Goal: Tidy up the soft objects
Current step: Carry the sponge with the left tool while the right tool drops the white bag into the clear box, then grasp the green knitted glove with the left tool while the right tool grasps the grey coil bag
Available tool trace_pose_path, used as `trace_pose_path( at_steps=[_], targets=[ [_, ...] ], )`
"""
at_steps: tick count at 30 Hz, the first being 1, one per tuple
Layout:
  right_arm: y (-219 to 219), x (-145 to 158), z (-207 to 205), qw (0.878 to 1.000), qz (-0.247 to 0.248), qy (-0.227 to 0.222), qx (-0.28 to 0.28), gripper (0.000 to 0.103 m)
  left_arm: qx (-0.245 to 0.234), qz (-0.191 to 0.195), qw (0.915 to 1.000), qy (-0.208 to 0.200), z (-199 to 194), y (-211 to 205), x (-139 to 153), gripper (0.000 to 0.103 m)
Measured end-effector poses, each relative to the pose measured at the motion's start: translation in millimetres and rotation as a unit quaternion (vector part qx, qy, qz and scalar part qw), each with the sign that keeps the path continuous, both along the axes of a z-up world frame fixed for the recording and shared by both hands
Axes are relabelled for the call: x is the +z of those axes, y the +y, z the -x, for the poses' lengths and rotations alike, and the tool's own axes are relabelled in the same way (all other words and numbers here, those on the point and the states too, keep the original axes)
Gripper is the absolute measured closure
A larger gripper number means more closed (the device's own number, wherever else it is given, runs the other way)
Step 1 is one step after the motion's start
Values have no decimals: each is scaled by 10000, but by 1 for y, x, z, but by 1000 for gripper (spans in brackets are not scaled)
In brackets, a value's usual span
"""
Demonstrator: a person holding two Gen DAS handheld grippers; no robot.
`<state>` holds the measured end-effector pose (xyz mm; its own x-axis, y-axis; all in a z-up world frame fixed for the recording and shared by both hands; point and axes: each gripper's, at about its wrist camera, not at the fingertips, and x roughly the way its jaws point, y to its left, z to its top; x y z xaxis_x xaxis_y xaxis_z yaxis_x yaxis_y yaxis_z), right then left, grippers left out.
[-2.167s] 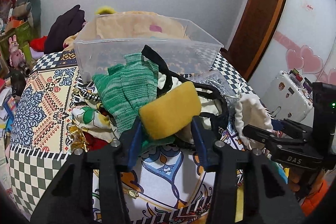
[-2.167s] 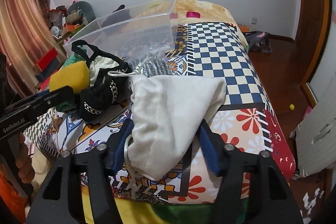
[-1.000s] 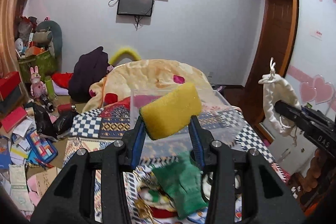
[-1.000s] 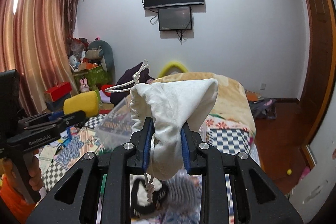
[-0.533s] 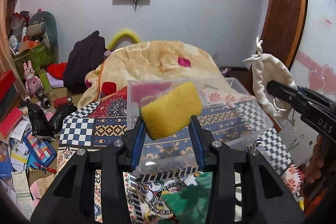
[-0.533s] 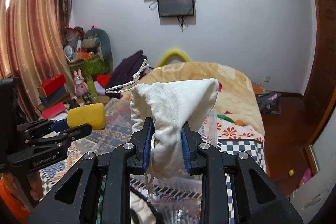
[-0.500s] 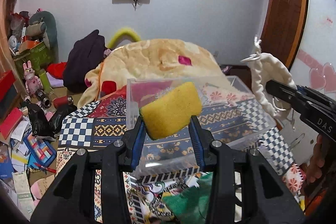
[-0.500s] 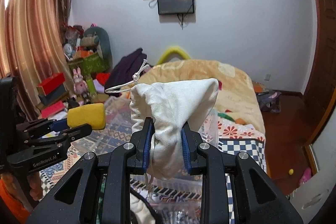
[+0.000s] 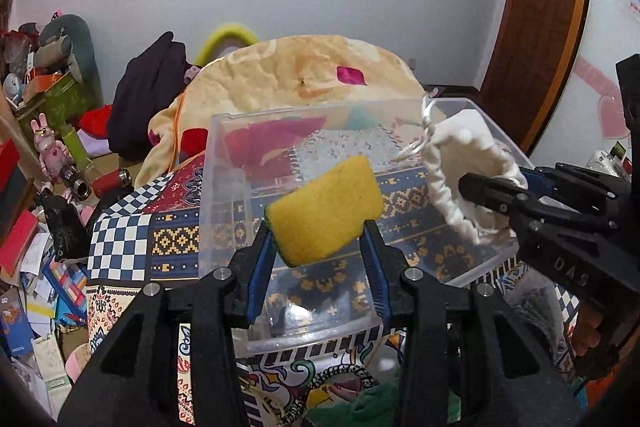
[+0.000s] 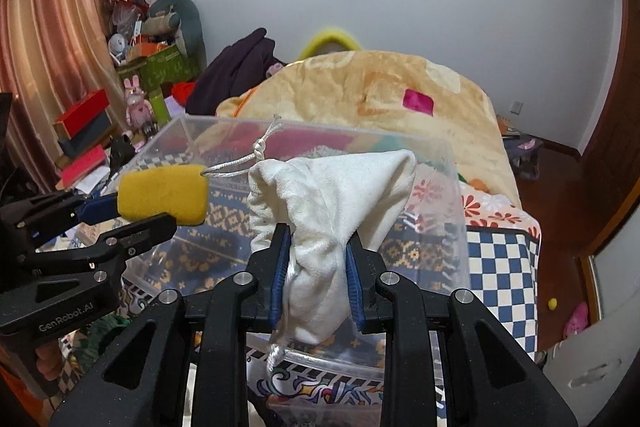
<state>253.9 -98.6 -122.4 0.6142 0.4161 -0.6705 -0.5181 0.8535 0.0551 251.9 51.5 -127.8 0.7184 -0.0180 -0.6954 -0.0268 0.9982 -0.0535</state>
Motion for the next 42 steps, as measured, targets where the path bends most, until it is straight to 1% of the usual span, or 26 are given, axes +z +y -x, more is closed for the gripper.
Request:
trace_pose_path(
  at_steps=[2, 3, 4, 6, 9, 11, 13, 16, 20, 22, 25, 27, 30, 35, 38, 41, 42],
  targets=[
    [-1, 1, 0, 10000, -6, 52, 0, 68, 8, 13, 10000, -6, 1, 0, 0, 59],
    [-2, 1, 1, 10000, -31, 73, 3, 56, 17, 17, 10000, -16, 2, 0, 1, 57],
    [-3, 3, 2, 10000, -68, 49, -13, 46, 21, 26, 10000, -24, 2, 0, 2, 52],
    [-5, 8, 5, 9999, -85, -75, -49, 42, 44, 62, 9999, -82, 5, 1, 5, 47],
    [-10, 16, 12, 9998, -16, -205, -29, 41, 99, 80, 9996, -255, 15, 3, 16, 43],
    [-13, 24, 17, 9995, -55, -310, -33, 40, 118, 63, 9991, -393, 23, 4, 24, 37],
    [-19, 32, 24, 9989, -130, -445, -45, 33, 132, 63, 9983, -569, 33, 5, 35, 29],
    [-27, 44, 36, 9975, -255, -662, -67, 26, 107, 75, 9967, -804, 52, 7, 51, 24],
    [-38, 55, 51, 9958, -352, -844, -72, 25, 63, 74, 9953, -968, 75, 8, 63, 17],
    [-44, 56, 57, 9952, -381, -901, -69, 22, 38, 76, 9948, -1017, 86, 8, 65, 14],
    [-51, 53, 66, 9944, -309, -999, -134, 21, -5, 91, 9945, -1045, 104, 7, 63, 13],
    [-55, 48, 70, 9946, -262, -986, -170, 21, -51, 102, 9948, -1017, 112, 5, 58, 13],
    [-60, 37, 74, 9957, -193, -874, -220, 21, -114, 106, 9956, -928, 119, -1, 48, 13],
    [-68, 9, 76, 9980, -74, -537, -333, 21, -152, 227, 9968, -750, 126, -10, 27, 13],
    [-73, -11, 70, 9987, -30, -250, -452, 21, -119, 369, 9969, -682, 129, -14, 13, 13],
    [-80, -27, 67, 9985, -53, -11, -540, 21, -111, 594, 9967, -546, 125, -17, 0, 14],
    [-81, -31, 67, 9984, -45, 44, -559, 21, -123, 687, 9964, -485, 123, -17, -5, 15]
  ],
)
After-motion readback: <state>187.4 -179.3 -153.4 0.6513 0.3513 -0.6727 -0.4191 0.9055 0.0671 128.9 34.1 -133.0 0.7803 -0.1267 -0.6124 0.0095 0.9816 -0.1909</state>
